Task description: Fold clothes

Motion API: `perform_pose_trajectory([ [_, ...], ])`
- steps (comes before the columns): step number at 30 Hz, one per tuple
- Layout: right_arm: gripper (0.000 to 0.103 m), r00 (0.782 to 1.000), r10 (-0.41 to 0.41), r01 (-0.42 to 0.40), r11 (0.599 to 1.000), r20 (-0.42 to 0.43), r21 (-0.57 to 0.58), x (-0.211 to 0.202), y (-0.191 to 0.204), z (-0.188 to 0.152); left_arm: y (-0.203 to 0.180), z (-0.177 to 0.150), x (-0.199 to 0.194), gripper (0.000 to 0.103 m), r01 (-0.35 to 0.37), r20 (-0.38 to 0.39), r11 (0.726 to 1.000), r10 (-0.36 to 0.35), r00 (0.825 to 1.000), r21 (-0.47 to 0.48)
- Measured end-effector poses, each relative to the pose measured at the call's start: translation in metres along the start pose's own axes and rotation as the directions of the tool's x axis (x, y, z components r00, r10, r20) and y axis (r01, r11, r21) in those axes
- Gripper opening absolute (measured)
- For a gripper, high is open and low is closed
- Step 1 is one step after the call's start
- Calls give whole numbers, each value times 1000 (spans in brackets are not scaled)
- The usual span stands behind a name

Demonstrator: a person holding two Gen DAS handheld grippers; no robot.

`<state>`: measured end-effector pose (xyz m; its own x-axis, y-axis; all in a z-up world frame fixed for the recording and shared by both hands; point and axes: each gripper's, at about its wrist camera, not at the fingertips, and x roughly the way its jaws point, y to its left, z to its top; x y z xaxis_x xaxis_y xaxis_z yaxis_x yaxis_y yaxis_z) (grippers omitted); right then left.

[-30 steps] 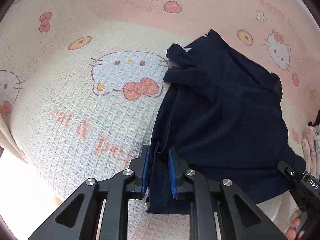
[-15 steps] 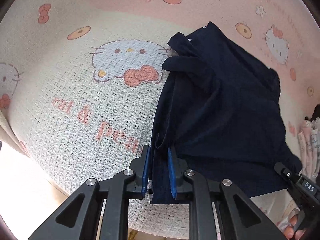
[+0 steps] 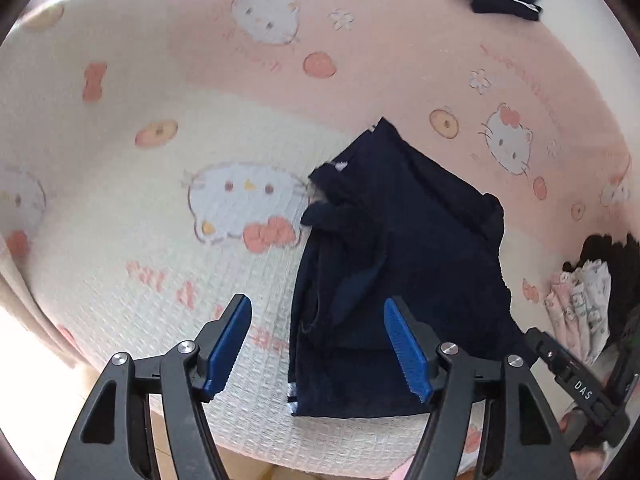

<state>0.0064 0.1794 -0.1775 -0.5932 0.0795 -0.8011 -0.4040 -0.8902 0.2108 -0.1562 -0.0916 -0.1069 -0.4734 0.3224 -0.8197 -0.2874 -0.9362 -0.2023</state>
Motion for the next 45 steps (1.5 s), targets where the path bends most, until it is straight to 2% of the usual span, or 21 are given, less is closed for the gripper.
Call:
perform_pose_trajectory([
  [1,62,1000,-10,10,1000,4,-18,-2,1,0,15,3,-5,67,-13,11,1000,13,1000,16],
  [5,62,999,-51,52,995,19,-87,-11,5,2,13,-6,4,67,-71,32,994,69,997,87],
  [8,62,995,-91,97,972,38,-214,-17,17,5,1,-3,13,67,-125,47,973,118,992,194],
  [10,62,996,-68,84,943,60,-322,-22,25,5,-9,-4,10,67,-168,79,940,151,985,297],
  [13,62,997,-54,72,920,59,-386,-25,33,8,-22,-11,3,67,-228,146,877,182,972,422],
  [17,62,997,-46,73,875,69,-478,-26,45,9,-30,-25,-4,67,-215,156,804,153,976,555],
  [21,62,996,-62,86,799,60,-595,-22,60,3,-39,-33,9,67,-238,153,722,182,971,650],
  [24,62,996,-76,92,739,53,-668,-21,67,-3,-40,-37,21,67,-243,143,674,202,969,697],
  [26,62,995,-87,89,724,38,-684,-19,66,-5,-40,-41,27,67,-258,151,638,218,964,726],
  [28,62,994,-103,92,711,26,-697,-17,66,-6,-43,-48,30,67,-284,177,587,234,956,758],
  [30,62,993,-114,96,689,23,-718,-14,65,-9,-50,-58,33,67,-306,216,516,229,949,800],
  [32,62,991,-132,111,660,31,-743,-11,65,-14,-58,-74,32,67,-326,265,413,200,943,850],
  [34,62,987,-158,133,621,43,-773,-8,66,-20,-64,-93,30,67,-360,325,286,163,931,888],
  [36,62,983,-176,152,582,59,-799,-5,67,-26,-69,-110,32,69,-389,367,175,145,919,904],
  [37,62,980,-186,162,560,67,-812,-4,68,-29,-70,-117,34,72,-403,386,126,137,912,907],
  [39,62,971,-224,196,522,89,-830,1,69,-36,-71,-128,42,76,-427,418,45,133,898,903],
  [40,62,969,-229,201,502,94,-841,1,69,-40,-70,-131,47,76,-433,426,17,139,894,901],
  [41,62,967,-234,204,481,99,-853,2,70,-43,-69,-133,50,76,-427,422,5,149,894,904],
  [43,62,964,-243,210,439,110,-874,3,71,-51,-69,-132,54,76,-404,399,0,163,902,915],
  [45,62,960,-251,216,396,121,-893,4,73,-58,-68,-132,54,76,-397,393,-11,170,904,918],
])
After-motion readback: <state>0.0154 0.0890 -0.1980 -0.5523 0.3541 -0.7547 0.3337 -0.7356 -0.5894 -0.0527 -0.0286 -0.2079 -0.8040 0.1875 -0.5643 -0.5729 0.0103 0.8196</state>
